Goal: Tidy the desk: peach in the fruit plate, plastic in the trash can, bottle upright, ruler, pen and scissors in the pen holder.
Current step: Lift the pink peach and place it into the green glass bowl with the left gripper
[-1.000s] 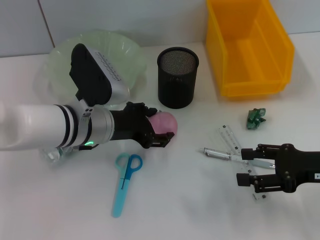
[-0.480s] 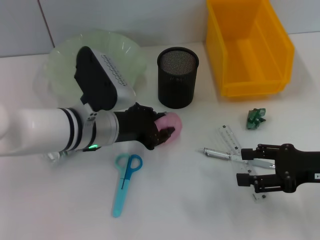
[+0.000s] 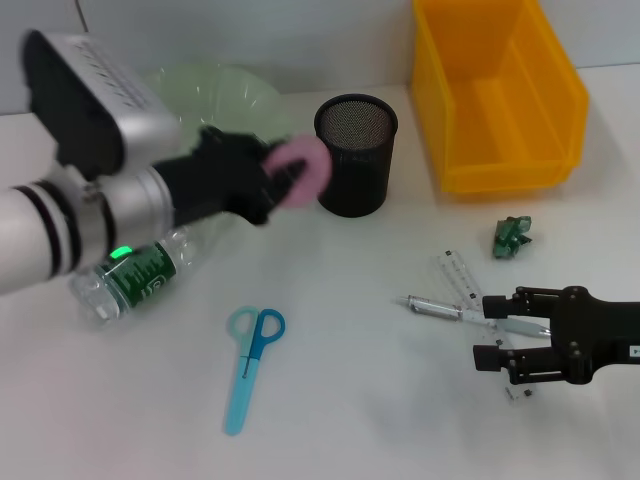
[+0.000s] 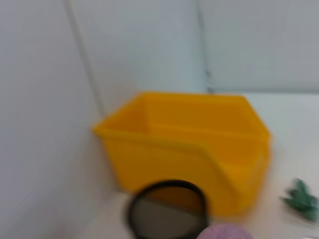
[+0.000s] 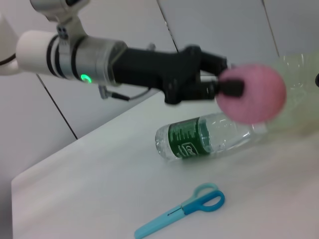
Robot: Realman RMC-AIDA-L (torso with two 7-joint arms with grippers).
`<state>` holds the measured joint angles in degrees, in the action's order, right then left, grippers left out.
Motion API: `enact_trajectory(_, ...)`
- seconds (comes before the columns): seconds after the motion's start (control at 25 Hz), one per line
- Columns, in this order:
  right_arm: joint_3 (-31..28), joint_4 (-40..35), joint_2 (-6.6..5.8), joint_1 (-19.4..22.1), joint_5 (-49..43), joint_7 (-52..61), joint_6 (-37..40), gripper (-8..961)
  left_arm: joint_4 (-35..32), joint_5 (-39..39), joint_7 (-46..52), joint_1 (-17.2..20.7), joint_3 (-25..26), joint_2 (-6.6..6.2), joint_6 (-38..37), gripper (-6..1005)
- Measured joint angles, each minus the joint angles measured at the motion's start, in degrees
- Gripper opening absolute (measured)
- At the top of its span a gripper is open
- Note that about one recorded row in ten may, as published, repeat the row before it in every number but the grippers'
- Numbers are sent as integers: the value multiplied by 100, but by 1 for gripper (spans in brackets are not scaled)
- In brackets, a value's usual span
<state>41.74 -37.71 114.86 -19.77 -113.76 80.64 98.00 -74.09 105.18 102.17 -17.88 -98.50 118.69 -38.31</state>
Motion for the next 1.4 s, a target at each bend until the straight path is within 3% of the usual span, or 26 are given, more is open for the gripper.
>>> enact_trajectory(0.32, 1, 1, 19, -1, 8, -2, -1, 796, 263, -100, -15, -138, 306, 13, 1450, 199)
enact_trajectory(0.56, 1, 1, 26, -1, 21, -4, 10, 794, 1451, -620, 40, -924, 262, 25, 2713, 175)
enact_trajectory(0.8, 1, 15, 27, -1, 23, -17, 3, 793, 2595, -1129, 52, -1568, 288, 26, 2976, 149)
enact_trajectory(1.2, 1, 12, 27, -36, 19, -25, -1, 790, 2851, -1158, 52, -1670, 297, 40, 2967, 147)
enact_trajectory(1.4, 1, 12, 26, -45, 11, -24, -1, 789, 2854, -1224, 56, -1661, 297, 40, 2966, 313)
